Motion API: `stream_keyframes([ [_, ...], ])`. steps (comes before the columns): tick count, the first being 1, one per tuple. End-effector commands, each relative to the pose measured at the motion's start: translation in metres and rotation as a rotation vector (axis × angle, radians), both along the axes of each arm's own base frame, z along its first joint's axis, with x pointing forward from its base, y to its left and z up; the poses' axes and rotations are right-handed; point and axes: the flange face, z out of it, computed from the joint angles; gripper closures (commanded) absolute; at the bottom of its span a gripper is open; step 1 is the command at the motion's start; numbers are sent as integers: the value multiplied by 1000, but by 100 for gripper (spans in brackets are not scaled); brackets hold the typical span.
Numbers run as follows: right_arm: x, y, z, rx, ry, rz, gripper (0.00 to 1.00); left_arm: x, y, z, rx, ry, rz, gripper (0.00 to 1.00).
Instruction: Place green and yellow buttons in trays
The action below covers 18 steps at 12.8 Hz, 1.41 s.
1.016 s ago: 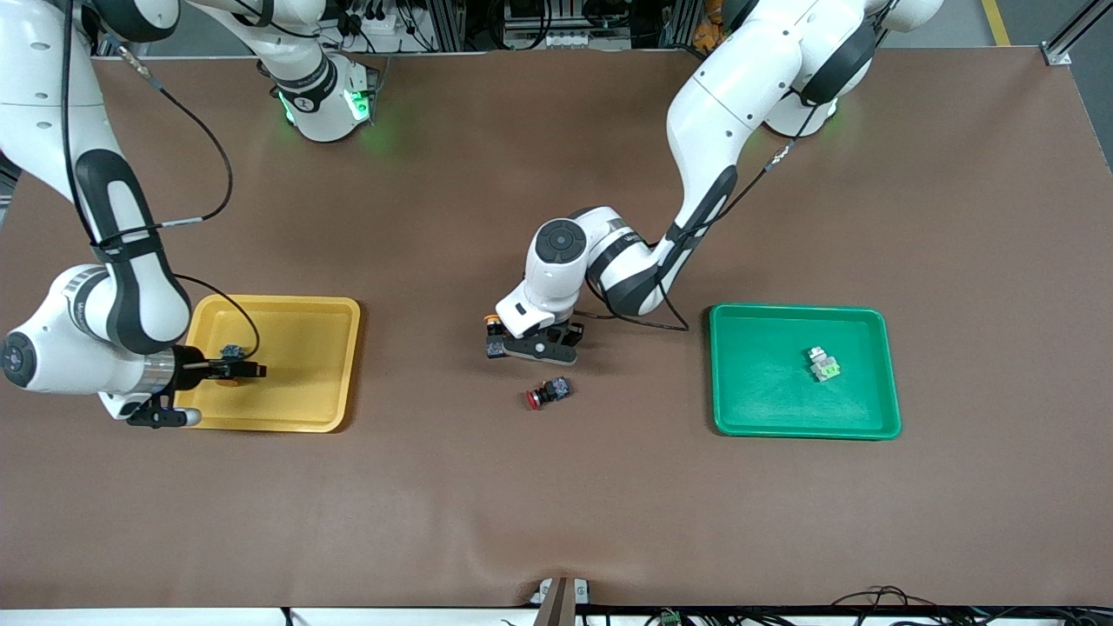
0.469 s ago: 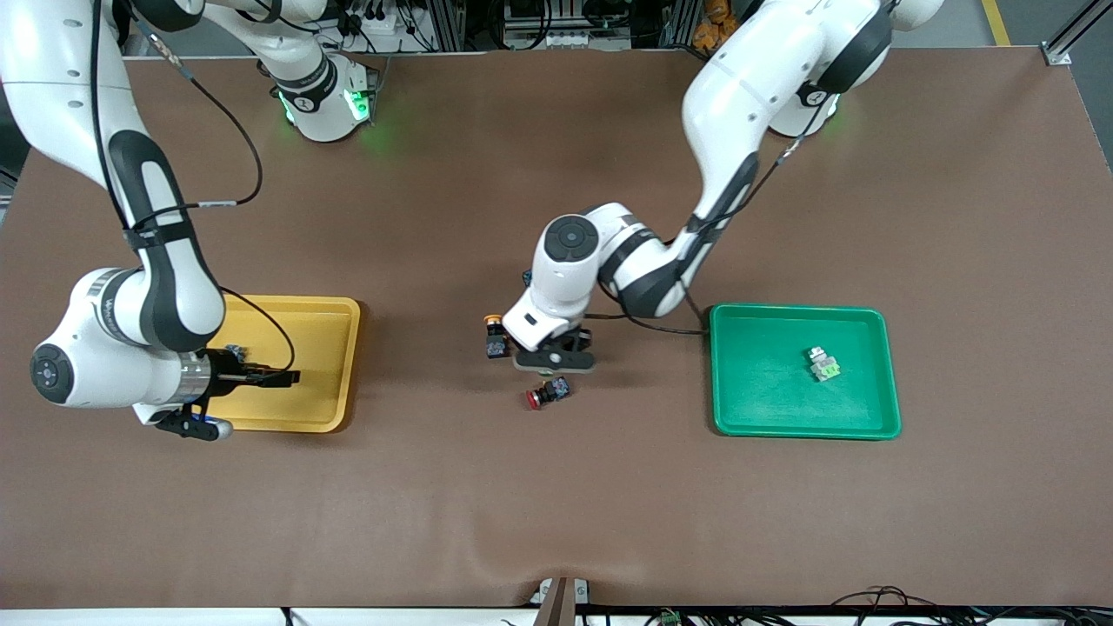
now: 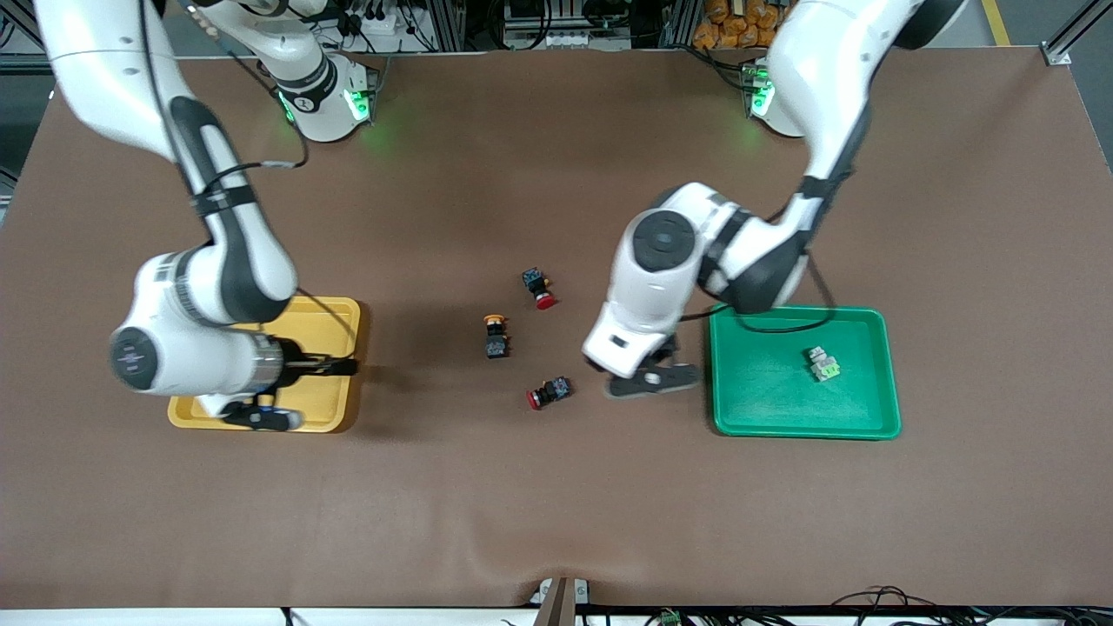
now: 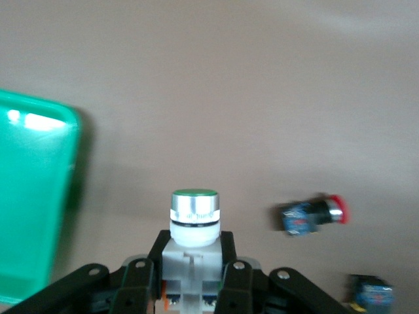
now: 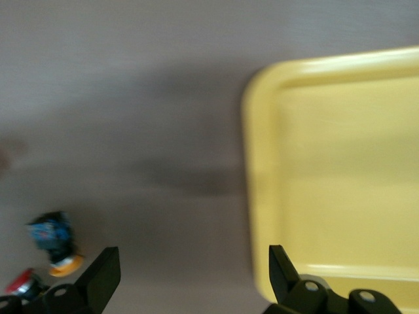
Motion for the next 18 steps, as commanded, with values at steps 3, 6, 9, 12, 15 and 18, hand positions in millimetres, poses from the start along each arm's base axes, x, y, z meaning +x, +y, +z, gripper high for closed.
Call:
stream_keyframes([
  [3,-23,121,0,0,-98,-47,0,-35,120,-39,154,117,-18,100],
  [6,-52,186,-30,-34,-104,-55,0,-27,178,-67,230,129,3,100],
  [9,-67,208,-60,-98,-110,-34,0,-15,215,-93,204,112,41,100],
  [12,-85,229,-81,-98,-137,-38,0,-4,244,-100,177,98,50,100],
  [15,-104,249,-99,-120,-131,-32,0,0,249,-116,149,95,38,100],
  [18,-110,243,-111,-175,-144,25,31,2,245,-118,99,95,68,100],
])
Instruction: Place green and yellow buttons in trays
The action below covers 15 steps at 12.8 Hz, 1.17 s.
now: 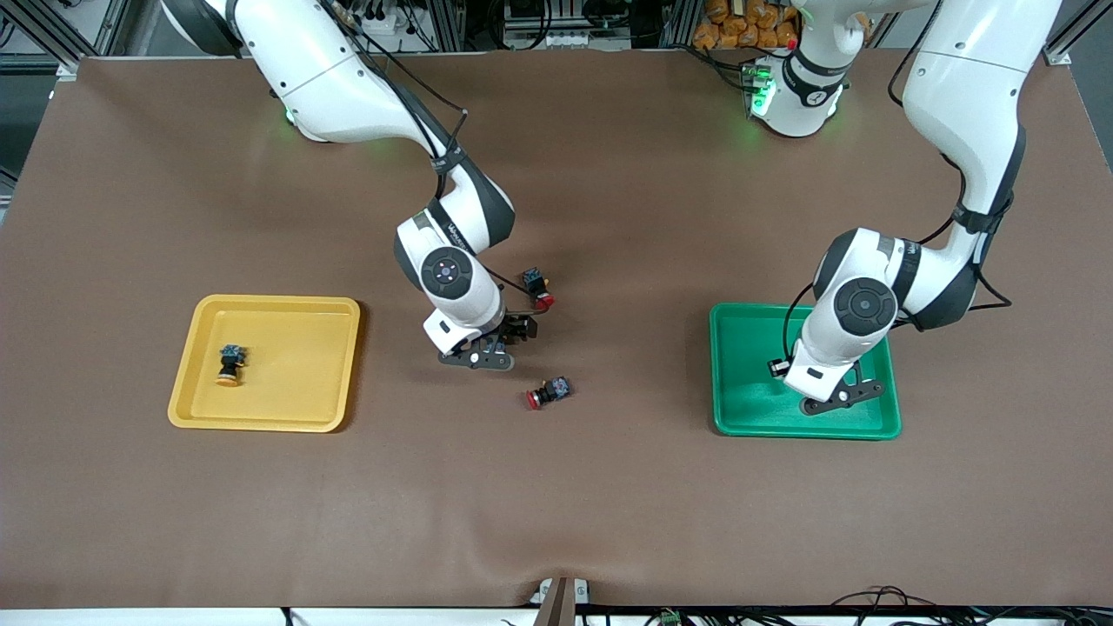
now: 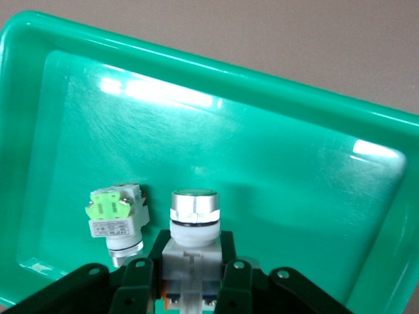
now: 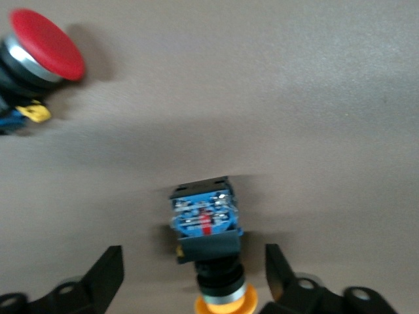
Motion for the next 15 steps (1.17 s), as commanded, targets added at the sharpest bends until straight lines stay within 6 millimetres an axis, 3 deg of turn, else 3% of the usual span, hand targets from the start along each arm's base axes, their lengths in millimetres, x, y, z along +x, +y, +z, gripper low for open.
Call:
stream_keyframes([
  [1,-2,-4,-3,-33,-19,4,55,2,-7,0,-79,-21,41,100],
  [2,0,-6,-3,-41,-26,11,85,2,-10,-7,-95,-25,42,100],
  [3,6,-11,1,-42,-30,6,100,3,-12,-12,-105,-28,42,100],
  [5,20,-29,11,-47,-26,-20,100,1,-12,-14,-109,-29,42,100],
  [6,30,-49,14,-58,-8,-40,100,-1,-12,-15,-107,-25,41,61],
  [7,42,-67,29,-57,-12,-59,100,-2,-11,-13,-107,-26,48,1],
  [9,66,-117,50,-58,-8,-55,100,-2,-16,-6,-108,-32,46,0],
  [11,89,-185,67,-54,12,-19,100,-1,-18,14,-105,-52,45,0],
  [12,94,-213,77,-55,41,10,100,-1,-15,30,-82,-36,45,0],
  [15,98,-274,70,-57,85,-24,100,-1,-9,97,-35,-57,50,0],
])
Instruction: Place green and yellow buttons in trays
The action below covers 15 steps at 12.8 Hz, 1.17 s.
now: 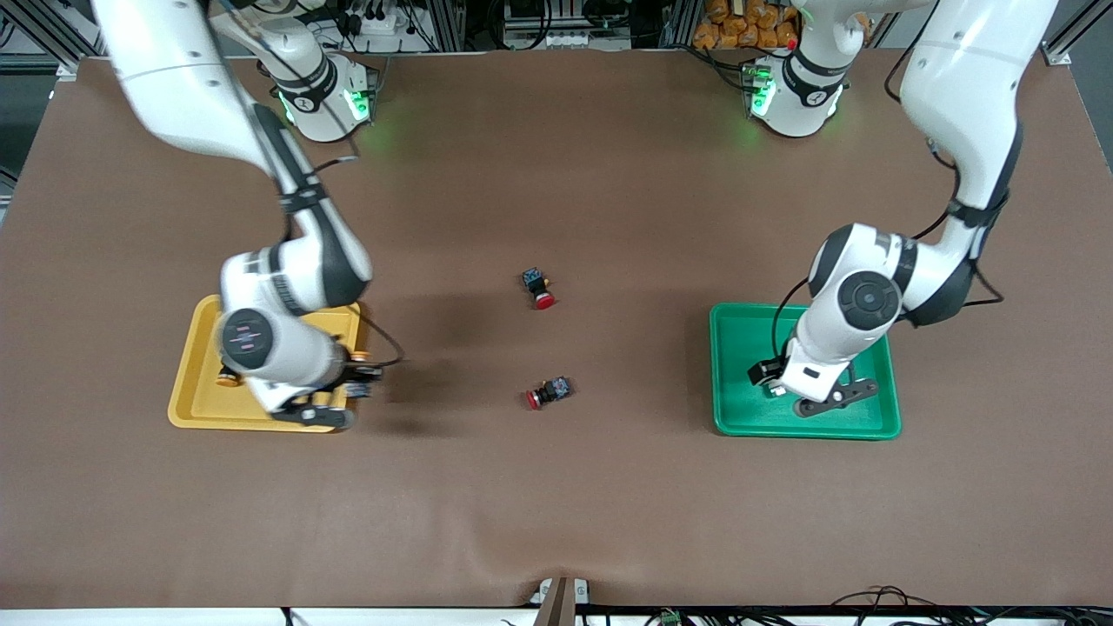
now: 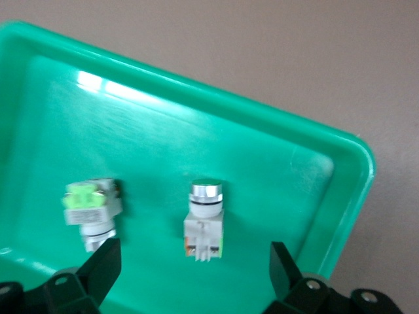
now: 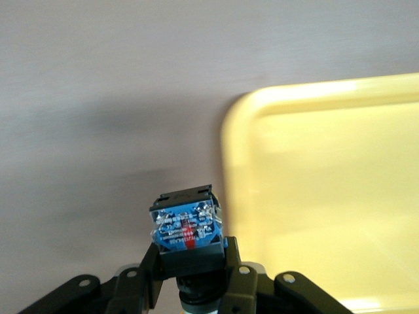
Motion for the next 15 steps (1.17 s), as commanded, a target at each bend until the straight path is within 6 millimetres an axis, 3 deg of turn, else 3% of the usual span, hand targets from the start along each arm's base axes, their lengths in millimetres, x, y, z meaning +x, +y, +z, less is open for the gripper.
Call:
stream_keyframes([
  [1,-7,-31,-7,3,28,-1,100,-6,6,76,27,-40,1,0],
  [6,-26,-129,-45,48,83,66,100,-10,2,202,-10,-22,6,0],
  [8,-29,-138,-56,55,62,59,100,-4,9,254,-29,-45,-11,0],
  [9,-29,-142,-56,55,62,53,61,0,28,271,-27,-53,-8,0],
  [10,-27,-142,-54,56,58,50,1,-2,36,286,-28,-58,-20,0],
  [11,-22,-138,-46,64,50,50,0,-9,45,302,-10,-64,-19,0],
  [12,-16,-132,-32,86,51,40,0,-12,70,313,9,-70,-8,0],
  [15,23,-132,52,149,62,17,0,-19,114,337,16,-85,-72,0],
])
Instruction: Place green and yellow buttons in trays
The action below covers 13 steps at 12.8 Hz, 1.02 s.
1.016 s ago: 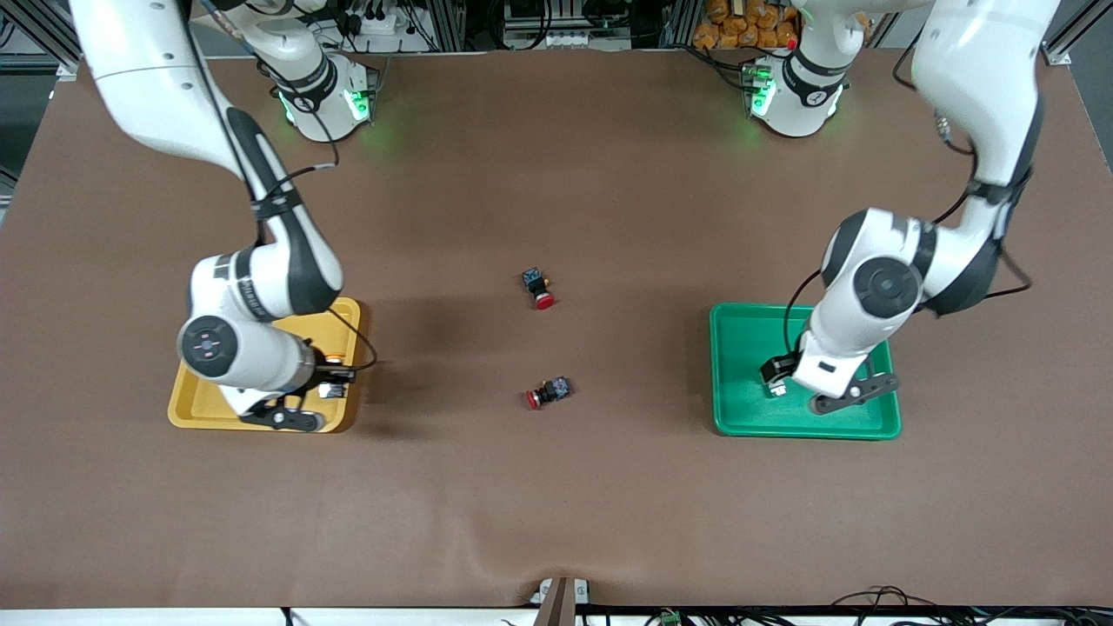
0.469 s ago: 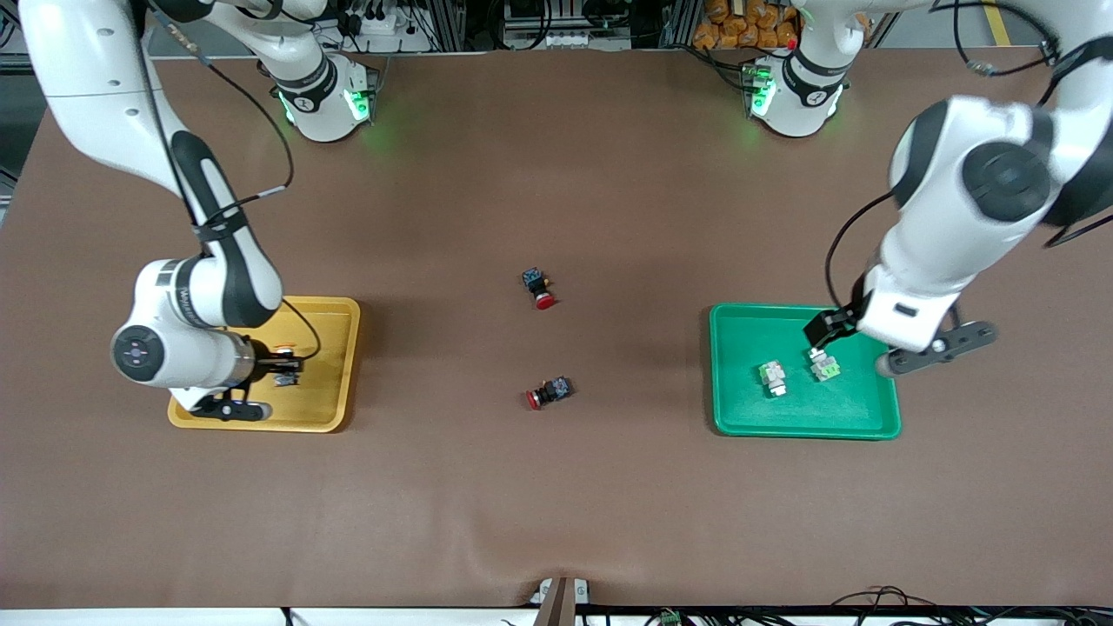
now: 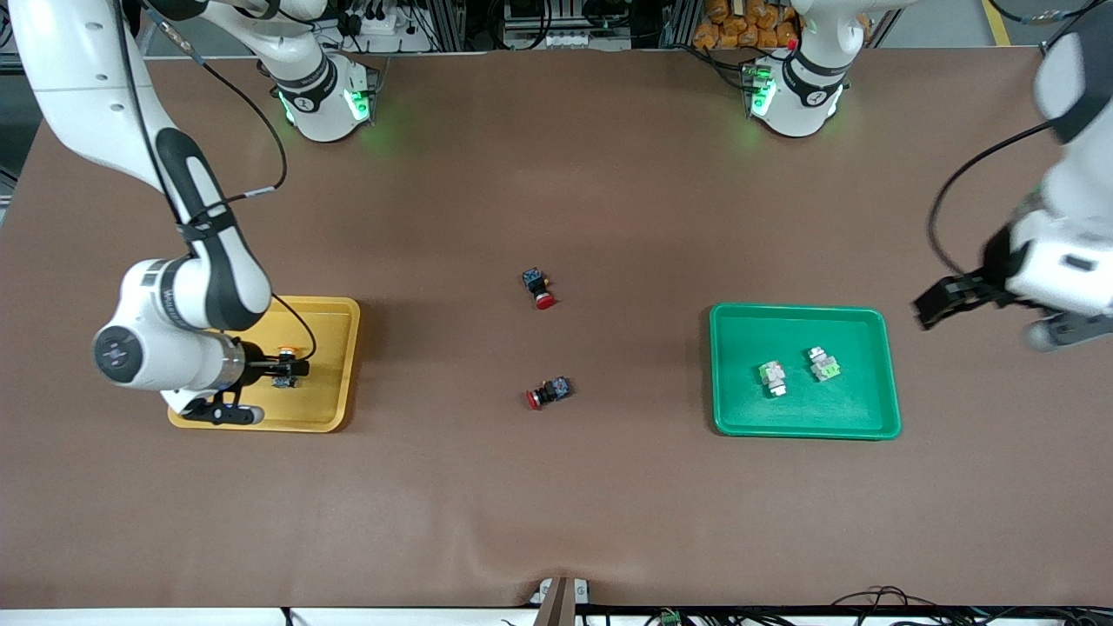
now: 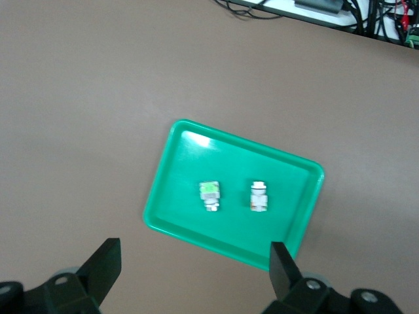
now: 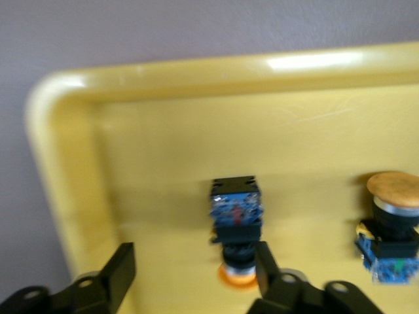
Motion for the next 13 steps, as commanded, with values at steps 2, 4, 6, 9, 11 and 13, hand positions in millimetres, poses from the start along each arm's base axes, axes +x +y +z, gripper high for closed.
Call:
stream_keyframes([
  [2,46,-7,115,39,-110,-8,0,-21,13,31,6,-7,-41,0],
  [4,57,-6,161,39,-156,2,0,-32,18,44,24,1,-88,0],
  [6,62,-10,213,41,-197,7,0,-44,19,52,23,20,-124,0],
  [9,36,-7,294,5,-224,24,0,-56,27,65,-62,19,-142,0],
  [11,27,-2,319,-8,-247,31,0,-60,25,67,-68,31,-148,0],
  [13,9,-4,350,-74,-240,40,0,-64,21,70,-74,32,-155,0],
])
